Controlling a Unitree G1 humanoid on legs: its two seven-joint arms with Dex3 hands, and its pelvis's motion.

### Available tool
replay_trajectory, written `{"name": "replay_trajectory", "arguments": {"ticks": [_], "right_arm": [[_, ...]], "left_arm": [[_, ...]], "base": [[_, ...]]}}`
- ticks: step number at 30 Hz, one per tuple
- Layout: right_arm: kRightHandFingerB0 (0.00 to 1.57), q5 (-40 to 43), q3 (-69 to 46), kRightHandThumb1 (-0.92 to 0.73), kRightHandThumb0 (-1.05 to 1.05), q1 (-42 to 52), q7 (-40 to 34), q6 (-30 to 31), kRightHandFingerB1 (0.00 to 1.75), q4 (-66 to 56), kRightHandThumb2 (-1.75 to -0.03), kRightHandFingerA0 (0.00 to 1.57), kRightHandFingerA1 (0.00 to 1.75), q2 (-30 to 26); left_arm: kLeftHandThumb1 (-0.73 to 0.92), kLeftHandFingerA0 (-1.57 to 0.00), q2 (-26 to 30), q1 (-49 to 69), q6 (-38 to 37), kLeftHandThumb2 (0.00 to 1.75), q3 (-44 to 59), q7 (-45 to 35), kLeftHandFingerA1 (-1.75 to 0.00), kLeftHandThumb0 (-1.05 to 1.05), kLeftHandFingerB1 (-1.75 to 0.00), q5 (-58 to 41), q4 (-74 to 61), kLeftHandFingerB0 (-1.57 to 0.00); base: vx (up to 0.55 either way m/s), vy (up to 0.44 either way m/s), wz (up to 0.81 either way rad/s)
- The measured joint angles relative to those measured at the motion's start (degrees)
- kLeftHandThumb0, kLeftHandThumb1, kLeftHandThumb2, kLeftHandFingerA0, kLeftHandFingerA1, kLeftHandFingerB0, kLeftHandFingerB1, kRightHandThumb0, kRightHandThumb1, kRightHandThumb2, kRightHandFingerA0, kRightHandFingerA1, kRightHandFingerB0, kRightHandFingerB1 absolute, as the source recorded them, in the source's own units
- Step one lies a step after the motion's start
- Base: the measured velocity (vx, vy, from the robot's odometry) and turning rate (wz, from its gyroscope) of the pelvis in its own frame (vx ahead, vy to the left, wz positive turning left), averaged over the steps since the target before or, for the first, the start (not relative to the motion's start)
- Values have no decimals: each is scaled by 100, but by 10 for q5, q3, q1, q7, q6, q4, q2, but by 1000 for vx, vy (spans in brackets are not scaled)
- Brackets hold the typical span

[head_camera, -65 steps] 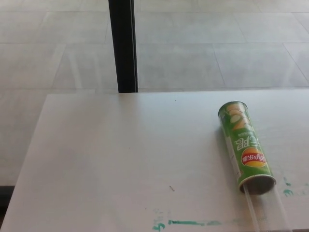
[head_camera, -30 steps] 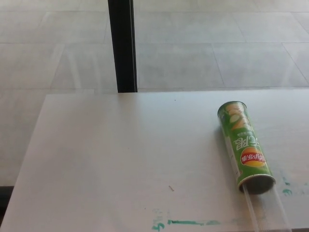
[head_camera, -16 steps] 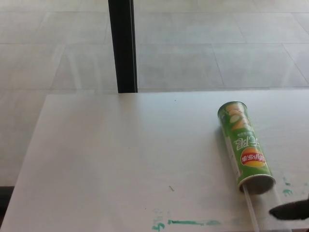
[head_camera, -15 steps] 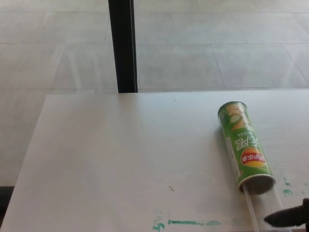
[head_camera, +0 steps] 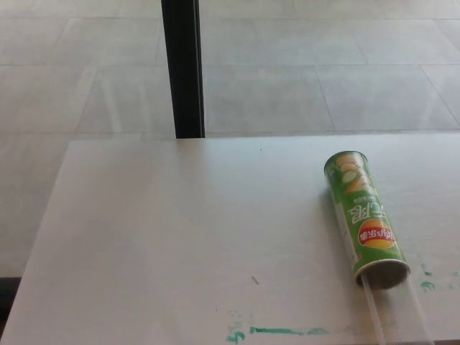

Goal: Use the right hand as a fist to push the chips tray inside its container kept in the middle of the desk

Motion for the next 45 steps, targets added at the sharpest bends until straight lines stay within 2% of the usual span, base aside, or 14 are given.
{"name": "replay_trajectory", "arguments": {"ticks": [4, 5, 8, 9, 15, 16, 26, 35, 36, 37, 39, 41, 44, 45], "right_arm": [[54, -33, -8, -78, -60, 9, 15, 29, 46, -11, -63, 72, 77, -14], [54, -42, -9, -78, -62, 9, 18, 36, 45, -13, -64, 74, 73, -16], [60, -69, -3, -75, -59, 7, 25, 58, 53, -16, -63, 72, 79, -20], [59, -78, 2, -77, -60, 5, 25, 65, 53, -15, -63, 69, 78, -20], [59, -129, 33, -82, -68, -14, 30, 97, 46, -8, -65, 78, 66, -21], [60, -138, 37, -83, -68, -17, 30, 101, 45, -6, -65, 80, 67, -22], [63, -223, 76, -84, -66, -66, 27, 125, 45, 25, -66, 83, 71, -21], [62, -299, 117, -84, -65, -108, 17, 144, 45, 59, -65, 85, 72, -11], [65, -308, 123, -83, -67, -112, 16, 146, 45, 64, -66, 88, 73, -9], [67, -317, 128, -84, -68, -117, 15, 148, 45, 68, -65, 91, 75, -6], [67, -334, 137, -84, -68, -124, 10, 151, 45, 74, -65, 91, 75, 1], [63, -349, 147, -87, -69, -131, 5, 154, 45, 81, -66, 87, 89, 9], [61, -371, 160, -87, -69, -138, -2, 157, 44, 91, -67, 86, 87, 21], [63, -380, 165, -85, -68, -141, -5, 158, 45, 94, -66, 87, 91, 27]], "left_arm": [[92, -51, 1, -1, 0, 73, 0, 0, -60, -70, -47, 0, 0, -41], [92, -46, 1, -1, 0, 72, -1, 0, -60, -70, -48, 0, 0, -37], [92, -49, 1, 0, 0, 71, 0, 0, -62, -70, -49, 0, -1, -39], [92, -44, 1, 0, 0, 72, 0, 0, -60, -71, -48, 0, -1, -34], [92, -46, 1, -1, 0, 69, 2, -1, -60, -70, -47, -1, -1, -34], [92, -47, 1, -1, 0, 74, 2, -1, -62, -73, -50, -1, -1, -37], [92, -48, 1, -1, 0, 67, 2, -2, -58, -71, -47, -1, -1, -42], [92, -47, 1, -1, 0, 70, 4, -4, -60, -69, -47, -3, -1, -37], [74, -45, 1, -1, 0, 109, 4, -4, -66, -70, -58, -4, -1, -36], [92, -47, 1, -1, 0, 72, 4, -5, -59, -72, -47, -5, -1, -36], [92, -47, 1, -1, 0, 72, 4, -5, -59, -72, -47, -6, -1, -36], [92, -46, 1, -1, 0, 72, 3, -5, -60, -71, -47, -7, -1, -34], [92, -46, 1, -2, 0, 71, 3, -6, -58, -70, -46, -9, 0, -34], [75, -45, 1, -2, 0, 109, 3, -6, -66, -69, -58, -10, 0, -36]], "base": [[0, 0, 0], [0, 0, 0], [0, 0, 0], [0, 0, 0], [0, 0, 0], [0, 0, 0], [0, 0, 0], [0, 0, 0], [0, 0, 0], [0, 0, 0], [0, 0, 0], [0, 0, 0], [0, 0, 0], [0, 0, 0]]}}
